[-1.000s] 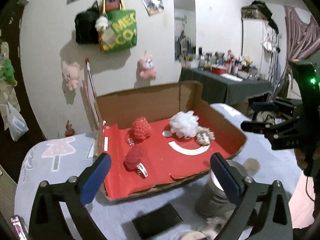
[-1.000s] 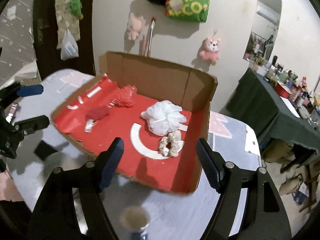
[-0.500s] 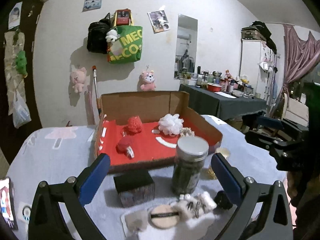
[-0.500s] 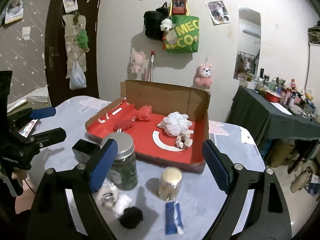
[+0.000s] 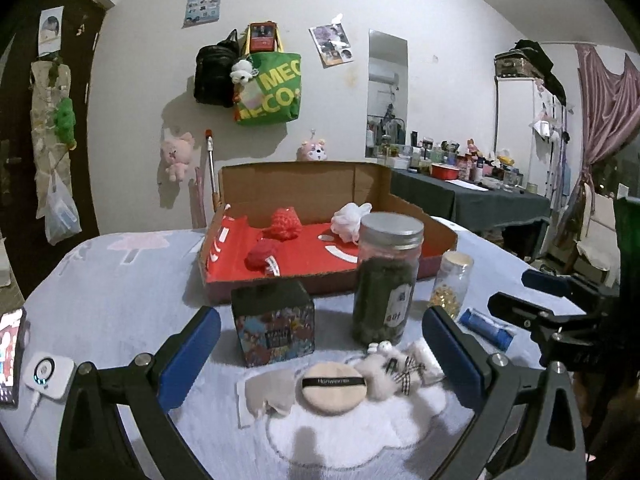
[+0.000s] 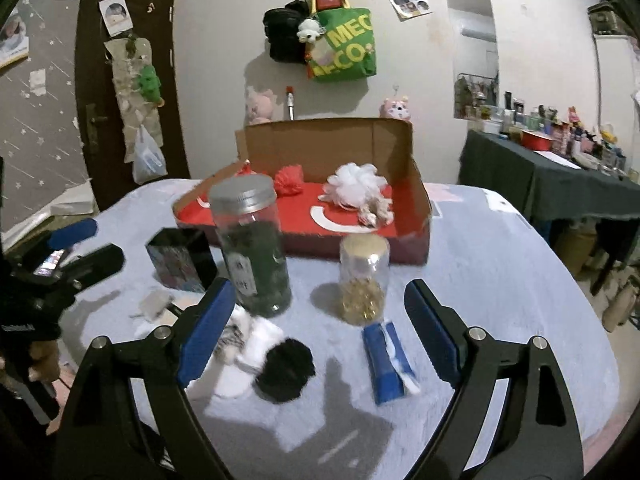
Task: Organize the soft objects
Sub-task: 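Withdraw both grippers from the box toward the remaining items, then grasp the white tissue with the left gripper while the right grasps the black scrunchie, then carry the tissue and black scrunchie over the box with both grippers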
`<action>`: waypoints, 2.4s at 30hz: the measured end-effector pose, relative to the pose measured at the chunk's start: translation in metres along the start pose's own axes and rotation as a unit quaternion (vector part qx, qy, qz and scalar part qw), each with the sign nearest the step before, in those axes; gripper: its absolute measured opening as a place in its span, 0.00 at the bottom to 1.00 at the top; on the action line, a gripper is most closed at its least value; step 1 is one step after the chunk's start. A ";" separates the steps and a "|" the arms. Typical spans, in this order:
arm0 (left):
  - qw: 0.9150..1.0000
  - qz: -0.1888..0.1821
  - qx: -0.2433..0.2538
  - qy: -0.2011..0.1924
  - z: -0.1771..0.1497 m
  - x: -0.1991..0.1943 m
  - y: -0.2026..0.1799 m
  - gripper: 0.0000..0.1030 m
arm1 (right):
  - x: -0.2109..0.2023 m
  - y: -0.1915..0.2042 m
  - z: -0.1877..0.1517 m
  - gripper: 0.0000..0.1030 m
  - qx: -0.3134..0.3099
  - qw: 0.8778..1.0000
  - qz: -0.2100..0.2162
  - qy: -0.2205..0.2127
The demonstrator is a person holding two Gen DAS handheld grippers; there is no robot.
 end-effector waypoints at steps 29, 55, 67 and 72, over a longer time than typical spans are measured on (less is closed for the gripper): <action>0.992 0.051 -0.042 0.110 -0.070 0.053 0.059 0.47 | 0.042 0.020 -0.063 0.48 0.014 0.999 0.016 0.040; 0.992 -0.063 -0.006 0.106 -0.046 0.038 -0.010 0.21 | 0.033 0.023 -0.037 0.24 0.026 0.995 0.090 0.028; 0.988 -0.088 0.013 0.127 -0.040 0.053 -0.033 0.21 | 0.047 0.015 -0.030 0.24 0.036 0.991 0.118 0.059; 0.987 -0.087 0.018 0.137 -0.042 0.057 -0.033 0.21 | 0.053 0.014 -0.030 0.24 0.032 0.990 0.123 0.065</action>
Point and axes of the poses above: each gripper's, at about its wrist camera, not at the fingertips, and x roughly the way its jaws point, y to its left, z to its top, the point moved 9 cm from there along x, roughly the way its jaws point, and after that the axes turned 8 degrees about -x, right-handed, at the moved point
